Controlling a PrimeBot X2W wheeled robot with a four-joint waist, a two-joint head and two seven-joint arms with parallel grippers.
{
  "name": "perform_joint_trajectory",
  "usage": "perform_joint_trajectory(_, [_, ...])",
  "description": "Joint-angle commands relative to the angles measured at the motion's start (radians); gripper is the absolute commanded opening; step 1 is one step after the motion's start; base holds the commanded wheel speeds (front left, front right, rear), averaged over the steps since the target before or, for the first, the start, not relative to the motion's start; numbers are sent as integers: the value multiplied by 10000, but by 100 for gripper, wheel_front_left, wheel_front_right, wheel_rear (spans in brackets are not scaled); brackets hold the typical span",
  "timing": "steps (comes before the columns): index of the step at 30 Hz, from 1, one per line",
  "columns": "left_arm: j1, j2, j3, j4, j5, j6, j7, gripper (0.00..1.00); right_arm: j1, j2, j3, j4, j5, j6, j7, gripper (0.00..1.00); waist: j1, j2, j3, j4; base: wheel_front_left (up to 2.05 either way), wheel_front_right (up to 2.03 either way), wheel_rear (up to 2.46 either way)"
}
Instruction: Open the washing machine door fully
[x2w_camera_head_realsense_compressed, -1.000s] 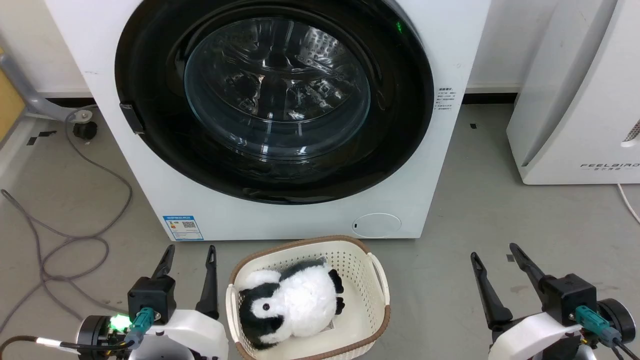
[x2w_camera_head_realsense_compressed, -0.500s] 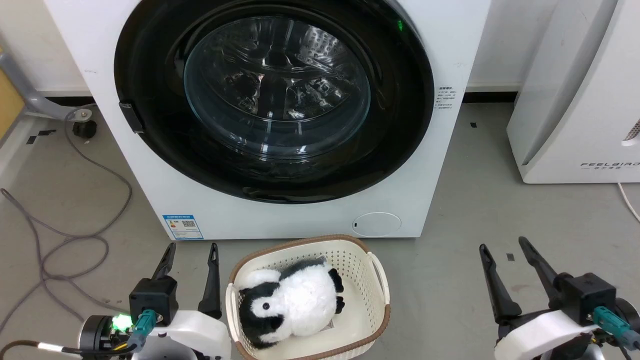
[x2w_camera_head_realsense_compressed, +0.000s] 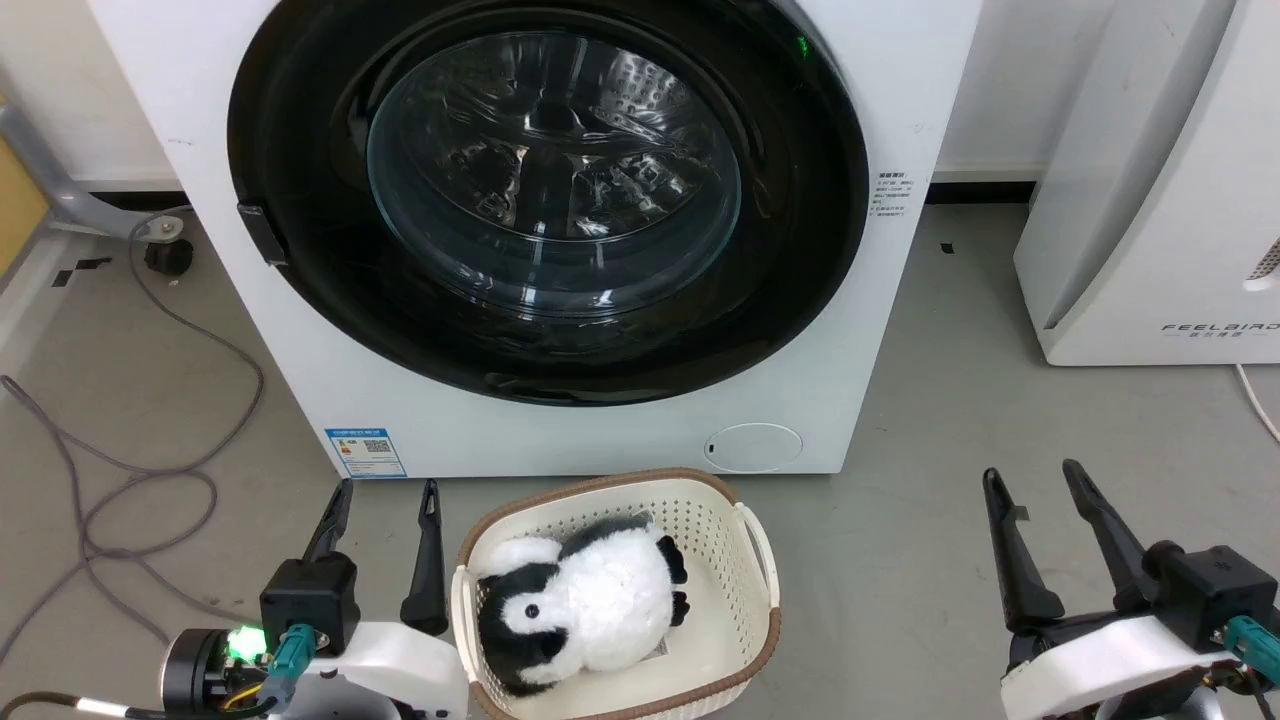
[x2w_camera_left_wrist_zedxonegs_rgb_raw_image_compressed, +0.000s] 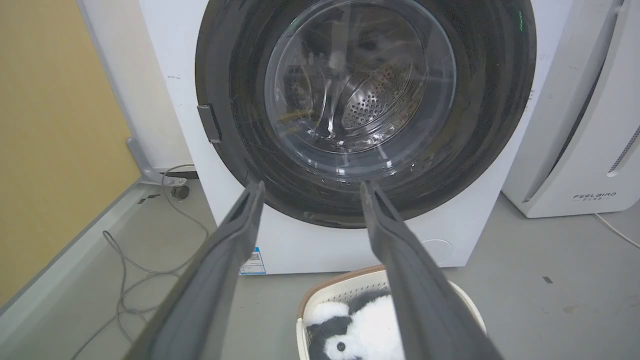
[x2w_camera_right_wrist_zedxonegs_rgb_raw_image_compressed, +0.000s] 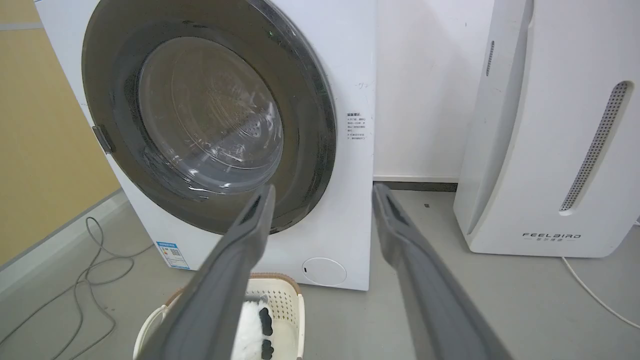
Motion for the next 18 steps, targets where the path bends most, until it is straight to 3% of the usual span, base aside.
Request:
perform_joint_trajectory(1, [-12, 2, -44, -74, -79, 96, -115, 100, 84, 2, -19, -110, 146, 2, -106, 100, 0, 0, 3, 4, 0, 0, 0])
perform_joint_trajectory(2, [-12, 2, -56, -78, -85, 114, -136, 100, 87, 2, -22, -128, 188, 2, -127, 89, 0, 0, 5, 7, 0, 0, 0])
perform_joint_trajectory(3, [-12, 2, -56, -78, -85, 114, -136, 100, 87, 2, -22, -128, 188, 2, -127, 89, 0, 0, 5, 7, 0, 0, 0])
perform_joint_trajectory(4, [-12, 2, -68, -83, -90, 133, -157, 100, 89, 2, -25, -146, 240, 2, -148, 33, 0, 0, 7, 10, 0, 0, 0])
perform_joint_trajectory(5, [-11, 2, -80, -88, -95, 152, -178, 100, 94, 2, -23, -158, 326, 2, -169, 0, 0, 0, 9, 14, 0, 0, 0])
perform_joint_trajectory(8, [-9, 2, -116, -102, -111, 208, -241, 100, 106, 2, -53, -176, 779, 2, -231, 0, 0, 0, 14, 25, 0, 0, 0])
perform_joint_trajectory(18, [1, 1, -207, -133, -154, 369, -449, 100, 140, 3, -60, 84, 3824, 3, -440, 0, 0, 0, 35, 80, 0, 0, 0])
